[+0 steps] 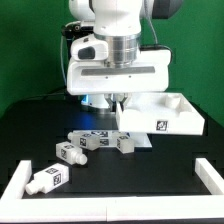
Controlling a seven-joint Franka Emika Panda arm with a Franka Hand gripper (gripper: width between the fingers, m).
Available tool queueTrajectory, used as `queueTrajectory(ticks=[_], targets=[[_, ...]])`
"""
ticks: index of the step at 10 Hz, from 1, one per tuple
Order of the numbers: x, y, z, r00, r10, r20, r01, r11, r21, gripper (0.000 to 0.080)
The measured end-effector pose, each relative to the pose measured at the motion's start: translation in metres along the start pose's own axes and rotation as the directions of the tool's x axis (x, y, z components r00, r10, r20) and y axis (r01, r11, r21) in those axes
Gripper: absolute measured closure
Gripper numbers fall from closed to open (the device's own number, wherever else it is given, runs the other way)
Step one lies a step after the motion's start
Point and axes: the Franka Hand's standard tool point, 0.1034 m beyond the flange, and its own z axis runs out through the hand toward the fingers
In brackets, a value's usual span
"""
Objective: Assemble one leg
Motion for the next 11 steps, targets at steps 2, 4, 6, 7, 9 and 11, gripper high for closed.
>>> queueTrajectory(ticks=[2,4,6,7,9,11], targets=[[0.004,0.002,0.004,0.999,0.033,0.039,-0.034,0.999,0.006,0.0747],[0.004,0.002,0.006,0.999,0.033,0.042,-0.034,0.999,0.006,0.0747],[0.003,0.002,0.008,0.998,0.035,0.045,-0.035,0.999,0.005,0.0747],[0.002,0.003,0.015,0.998,0.04,0.047,-0.04,0.999,-0.001,0.0747],[0.033,0.005,0.026,0.998,0.039,0.039,-0.039,0.999,-0.025,0.0747],[0.068,0.013,0.043,1.0,0.013,0.017,-0.012,0.999,-0.043,0.0747]])
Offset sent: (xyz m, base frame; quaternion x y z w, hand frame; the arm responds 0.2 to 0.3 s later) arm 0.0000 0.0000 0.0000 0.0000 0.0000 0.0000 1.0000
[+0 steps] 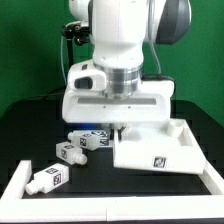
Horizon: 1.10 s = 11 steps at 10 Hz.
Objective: Assemble one leg
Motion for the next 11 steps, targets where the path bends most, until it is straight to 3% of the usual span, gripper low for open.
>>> queueTrajectory(ticks=[5,8,11], targets=[[0.002,0.0,0.007,1.0,-0.001,-0.016,0.001,1.0,0.004,0.0747],[0.006,-0.015,0.034,0.999,0.034,-0.003,-0.034,0.999,-0.012,0.0747],[0.023,-0.021,0.044,1.0,0.022,-0.008,-0.023,0.999,-0.025,0.0747]])
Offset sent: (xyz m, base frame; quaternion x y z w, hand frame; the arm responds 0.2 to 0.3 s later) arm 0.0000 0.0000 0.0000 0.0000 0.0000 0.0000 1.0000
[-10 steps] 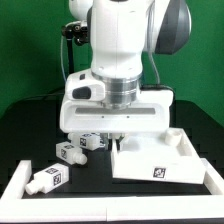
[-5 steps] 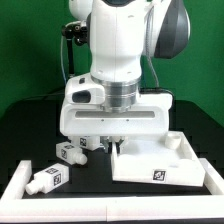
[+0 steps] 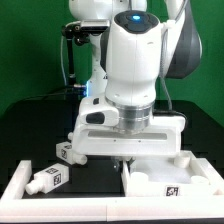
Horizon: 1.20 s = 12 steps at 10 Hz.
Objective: Assemble one leg
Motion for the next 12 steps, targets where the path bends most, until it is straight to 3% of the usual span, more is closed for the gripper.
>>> queueTrajectory(ticks=[4,10,11,12], targets=[[0.024,-0.001,0.001,1.0,0.004,-0.024,-0.004,1.0,-0.01,0.0745],[0.022,0.001,-0.002,1.0,-0.009,0.0,0.009,1.0,-0.002,0.0744],[0.022,0.001,-0.002,1.0,-0.009,0.0,0.009,1.0,-0.002,0.0563],[0.022,0.001,-0.002,1.0,-0.009,0.0,0.009,1.0,-0.002,0.0563]])
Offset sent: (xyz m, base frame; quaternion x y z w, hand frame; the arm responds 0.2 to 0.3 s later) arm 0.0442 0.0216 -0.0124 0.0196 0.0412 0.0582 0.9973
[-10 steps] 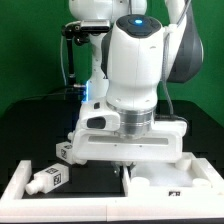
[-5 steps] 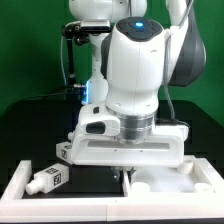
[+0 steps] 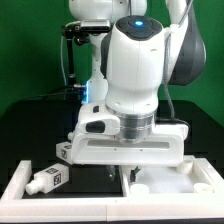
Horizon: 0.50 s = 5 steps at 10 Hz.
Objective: Assemble one leg
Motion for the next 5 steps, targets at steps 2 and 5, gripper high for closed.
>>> queueTrajectory(ticks=[2,5], targets=[[-0.013,0.003,-0.012,0.998,-0.015,0.058,0.014,1.0,0.014,0.0242],[-0.054,-0.012,-0.037,0.997,-0.037,0.062,0.035,0.999,0.03,0.0157]])
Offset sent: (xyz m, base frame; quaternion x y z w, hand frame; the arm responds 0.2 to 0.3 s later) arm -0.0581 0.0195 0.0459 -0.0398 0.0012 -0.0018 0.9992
